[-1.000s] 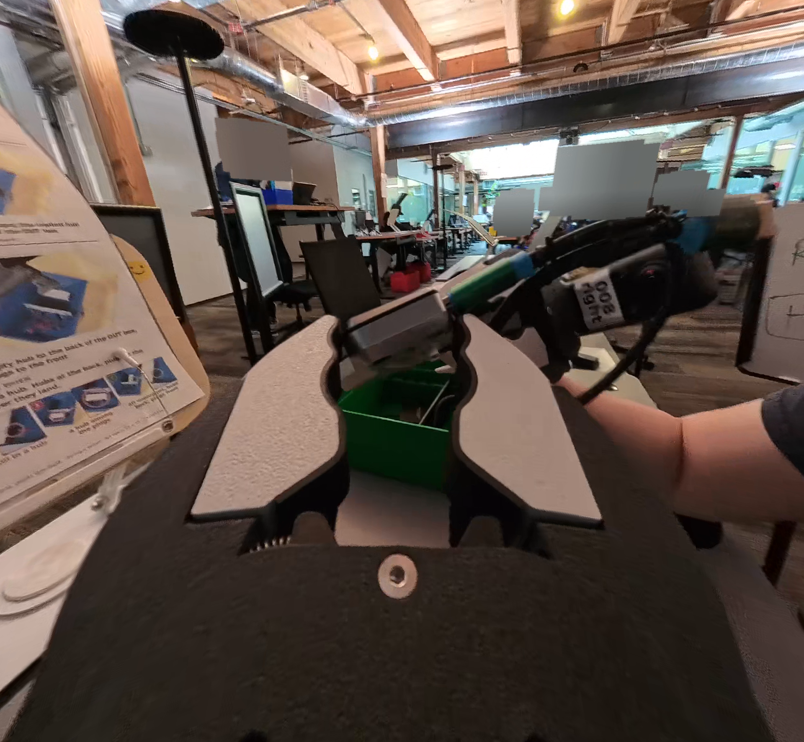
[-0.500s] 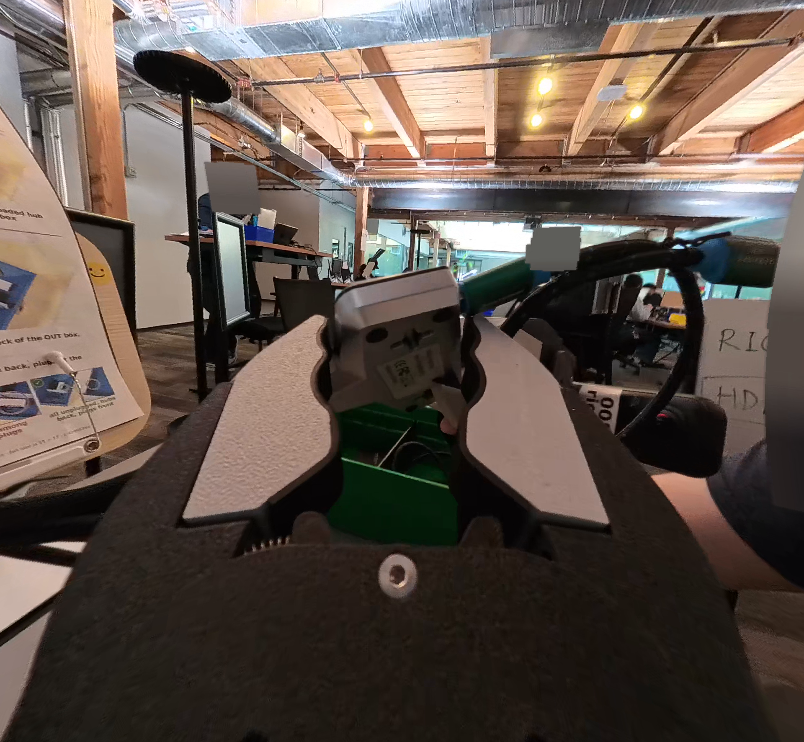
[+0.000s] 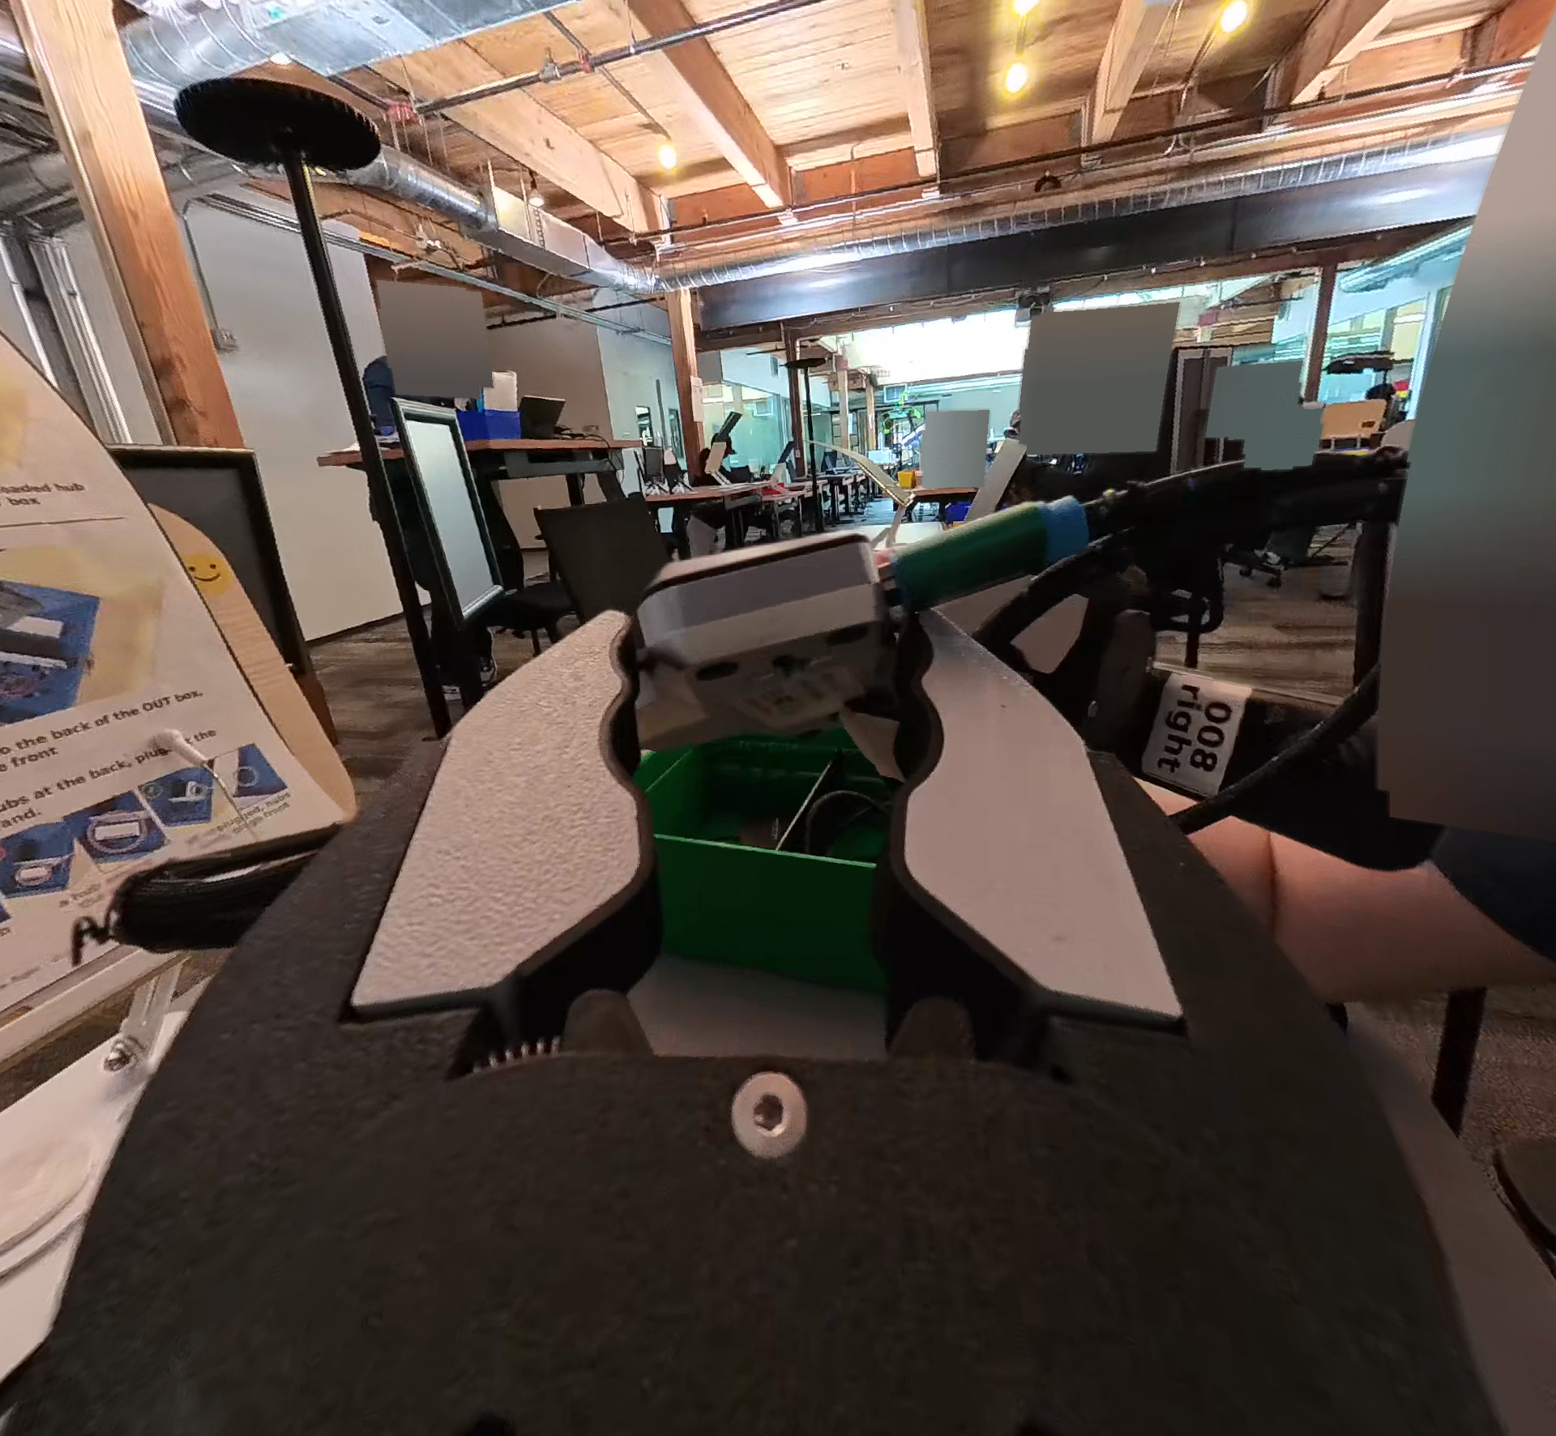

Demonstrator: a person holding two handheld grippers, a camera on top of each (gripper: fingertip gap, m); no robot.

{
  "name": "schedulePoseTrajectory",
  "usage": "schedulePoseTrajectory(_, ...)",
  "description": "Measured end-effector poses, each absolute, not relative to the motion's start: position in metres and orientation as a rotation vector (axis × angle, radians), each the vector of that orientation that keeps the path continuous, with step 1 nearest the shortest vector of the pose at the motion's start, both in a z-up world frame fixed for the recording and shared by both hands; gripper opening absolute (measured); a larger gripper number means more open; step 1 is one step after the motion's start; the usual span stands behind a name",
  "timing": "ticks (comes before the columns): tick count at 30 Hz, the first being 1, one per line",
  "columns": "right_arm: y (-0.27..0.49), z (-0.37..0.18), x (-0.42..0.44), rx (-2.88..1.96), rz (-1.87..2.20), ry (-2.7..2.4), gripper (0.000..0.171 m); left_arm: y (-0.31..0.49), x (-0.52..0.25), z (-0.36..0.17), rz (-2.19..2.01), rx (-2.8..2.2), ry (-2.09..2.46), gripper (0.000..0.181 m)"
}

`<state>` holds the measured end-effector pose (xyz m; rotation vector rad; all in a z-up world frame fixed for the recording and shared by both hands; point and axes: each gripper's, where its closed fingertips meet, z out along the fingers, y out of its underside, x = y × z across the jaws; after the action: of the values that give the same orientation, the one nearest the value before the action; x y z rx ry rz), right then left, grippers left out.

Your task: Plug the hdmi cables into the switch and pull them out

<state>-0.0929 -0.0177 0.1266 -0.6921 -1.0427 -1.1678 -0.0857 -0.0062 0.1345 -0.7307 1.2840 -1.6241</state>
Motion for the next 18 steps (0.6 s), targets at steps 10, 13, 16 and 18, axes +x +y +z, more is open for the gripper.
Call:
schedulePoseTrajectory(10, -0.018, 0.132, -0.097, -0.645, -1.144, -0.989, 0.092, -0.006, -0.091, 0.143, -1.473, -0.661, 1.176, 0.056)
schedulePoseTrajectory(13, -0.016, 0.134, -0.099, -0.665, -1.089, -0.938, 0.045, -0.004, -0.094, 0.146, -1.473, -0.665, 1.157, 0.055)
schedulePoseTrajectory(16, -0.014, 0.140, -0.095, -0.726, -1.005, -0.879, 0.032, 0.000, -0.095, 0.147, -1.493, -0.677, 1.138, 0.055)
schedulePoseTrajectory(18, -0.011, 0.140, -0.093, -0.783, -0.934, -0.864, 0.036, 0.003, -0.095, 0.147, -1.512, -0.688, 1.123, 0.055)
